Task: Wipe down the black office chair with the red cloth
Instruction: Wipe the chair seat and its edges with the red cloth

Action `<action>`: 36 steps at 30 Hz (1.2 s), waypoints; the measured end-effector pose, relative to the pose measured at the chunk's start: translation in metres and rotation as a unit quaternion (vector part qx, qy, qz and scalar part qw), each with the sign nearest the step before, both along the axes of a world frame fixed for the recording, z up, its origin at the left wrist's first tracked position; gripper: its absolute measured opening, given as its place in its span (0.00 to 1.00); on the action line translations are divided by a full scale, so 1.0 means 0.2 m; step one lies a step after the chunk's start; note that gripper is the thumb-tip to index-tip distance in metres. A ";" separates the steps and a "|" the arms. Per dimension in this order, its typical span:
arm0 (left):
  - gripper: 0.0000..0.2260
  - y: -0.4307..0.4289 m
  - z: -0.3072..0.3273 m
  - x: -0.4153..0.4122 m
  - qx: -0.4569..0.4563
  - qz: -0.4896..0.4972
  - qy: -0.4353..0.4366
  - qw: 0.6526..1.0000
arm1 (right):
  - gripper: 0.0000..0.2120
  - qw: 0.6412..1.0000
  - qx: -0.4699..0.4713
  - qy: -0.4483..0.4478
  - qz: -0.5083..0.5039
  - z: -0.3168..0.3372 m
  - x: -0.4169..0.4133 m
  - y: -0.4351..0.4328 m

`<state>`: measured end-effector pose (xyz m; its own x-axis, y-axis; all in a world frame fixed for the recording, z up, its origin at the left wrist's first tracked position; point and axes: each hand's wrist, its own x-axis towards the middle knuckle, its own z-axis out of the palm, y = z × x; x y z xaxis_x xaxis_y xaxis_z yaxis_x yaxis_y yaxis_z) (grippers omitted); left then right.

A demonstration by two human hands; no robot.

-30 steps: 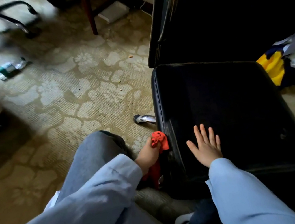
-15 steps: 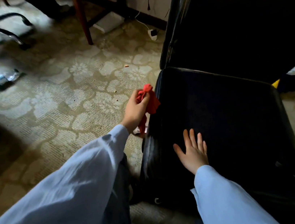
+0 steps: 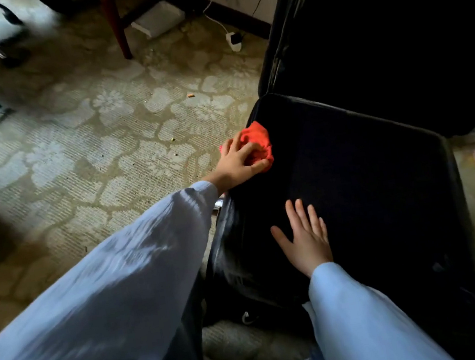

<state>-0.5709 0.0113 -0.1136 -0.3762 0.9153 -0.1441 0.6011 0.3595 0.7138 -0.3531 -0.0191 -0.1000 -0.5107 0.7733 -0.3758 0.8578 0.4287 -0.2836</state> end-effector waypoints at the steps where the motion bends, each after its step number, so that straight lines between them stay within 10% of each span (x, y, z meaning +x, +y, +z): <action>1: 0.21 0.00 -0.01 -0.01 0.012 -0.012 -0.006 1.000 | 0.32 1.000 0.000 0.001 0.000 0.00 0.00 0.00; 12: 0.27 -0.22 -0.08 -0.03 0.037 0.016 -0.083 0.996 | 0.31 1.000 -0.002 0.000 0.001 0.00 0.03 -0.02; 26: 0.26 -0.81 0.07 0.18 -0.014 -0.230 -0.046 0.972 | 0.31 0.999 0.004 -0.017 0.031 0.02 0.16 -0.03; 31: 0.18 -0.72 0.14 0.15 0.079 0.039 -0.259 0.962 | 0.30 0.999 -0.012 -0.024 0.036 0.03 0.18 -0.03; 36: 0.13 -0.49 0.21 0.06 0.123 0.137 -0.203 0.962 | 0.30 0.999 -0.021 -0.019 0.044 0.03 0.19 -0.03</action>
<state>-0.5585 -0.0867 -0.0721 -0.5672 0.8146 -0.1214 0.1621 0.2549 0.9533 -0.3142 -0.0243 -0.0944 -0.5615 0.7083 -0.4278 0.8273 0.4917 -0.2716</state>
